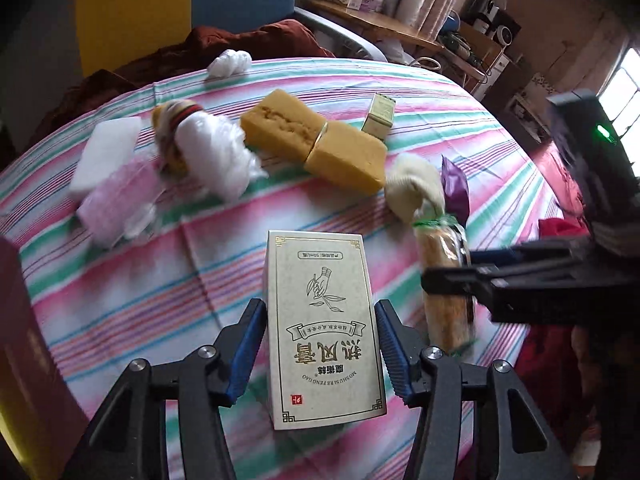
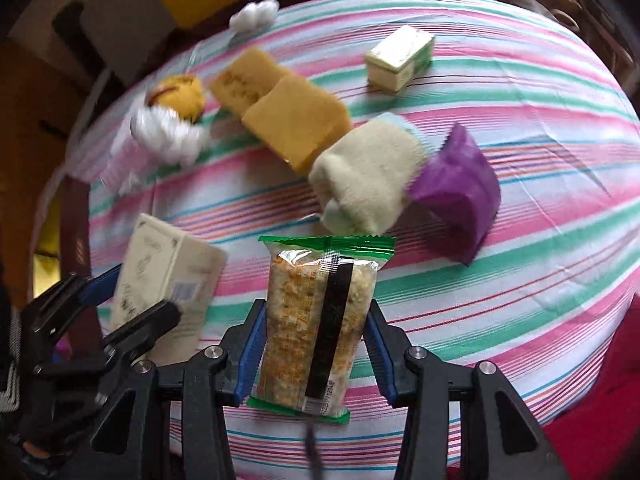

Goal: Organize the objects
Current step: 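Carry the granola bar and white box over the gold tray with both tools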

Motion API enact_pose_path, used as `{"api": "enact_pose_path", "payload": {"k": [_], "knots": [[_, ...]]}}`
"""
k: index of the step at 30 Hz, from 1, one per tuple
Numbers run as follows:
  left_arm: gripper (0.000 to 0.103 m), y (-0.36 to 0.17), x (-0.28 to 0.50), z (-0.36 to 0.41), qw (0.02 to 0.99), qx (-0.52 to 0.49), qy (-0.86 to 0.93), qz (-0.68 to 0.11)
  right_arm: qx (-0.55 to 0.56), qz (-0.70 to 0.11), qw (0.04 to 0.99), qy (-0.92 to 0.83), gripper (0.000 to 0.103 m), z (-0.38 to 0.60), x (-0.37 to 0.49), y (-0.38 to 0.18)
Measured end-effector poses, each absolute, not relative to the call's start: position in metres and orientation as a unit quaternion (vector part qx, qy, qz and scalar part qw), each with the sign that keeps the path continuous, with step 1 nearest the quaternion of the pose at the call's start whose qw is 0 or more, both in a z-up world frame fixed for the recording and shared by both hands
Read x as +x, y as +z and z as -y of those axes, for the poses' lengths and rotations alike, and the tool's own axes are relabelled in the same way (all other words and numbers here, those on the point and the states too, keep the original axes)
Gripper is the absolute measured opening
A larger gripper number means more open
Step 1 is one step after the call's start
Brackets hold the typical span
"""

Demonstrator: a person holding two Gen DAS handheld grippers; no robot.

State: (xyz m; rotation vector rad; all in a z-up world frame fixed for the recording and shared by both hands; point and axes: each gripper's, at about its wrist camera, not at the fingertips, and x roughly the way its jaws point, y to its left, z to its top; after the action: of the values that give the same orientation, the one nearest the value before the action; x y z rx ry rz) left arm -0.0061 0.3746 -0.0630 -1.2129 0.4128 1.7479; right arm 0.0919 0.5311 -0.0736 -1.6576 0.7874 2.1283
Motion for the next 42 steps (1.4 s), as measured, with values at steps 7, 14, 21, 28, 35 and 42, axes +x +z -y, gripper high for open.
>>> {"api": "enact_pose_path", "payload": {"k": [7,14,21,28,35,42], "knots": [[0.059,-0.076,-0.001,-0.375,0.456,-0.498,0.716,-0.177,-0.623,-0.250,0.189,0.716,0.048,-0.517,0.079,-0.089],[0.053,-0.067,0.003,-0.359,0.468,-0.484,0.722,-0.159,-0.618,-0.249,0.198,0.719,0.047,-0.514,0.085,-0.086],[0.053,-0.029,-0.004,-0.302,0.467,-0.456,0.752,-0.097,-0.561,-0.251,0.194,0.764,0.046,-0.504,0.098,-0.063],[0.053,0.008,-0.045,-0.198,0.397,-0.423,0.813,-0.038,-0.501,-0.246,0.148,0.817,0.046,-0.459,0.085,-0.017],[0.053,0.002,-0.119,-0.090,0.263,-0.429,0.864,0.007,-0.460,-0.191,0.040,0.866,0.046,-0.387,0.002,0.037],[0.053,-0.034,-0.164,-0.036,0.183,-0.461,0.868,0.031,-0.496,-0.138,-0.052,0.856,0.046,-0.291,-0.094,0.021]]}}
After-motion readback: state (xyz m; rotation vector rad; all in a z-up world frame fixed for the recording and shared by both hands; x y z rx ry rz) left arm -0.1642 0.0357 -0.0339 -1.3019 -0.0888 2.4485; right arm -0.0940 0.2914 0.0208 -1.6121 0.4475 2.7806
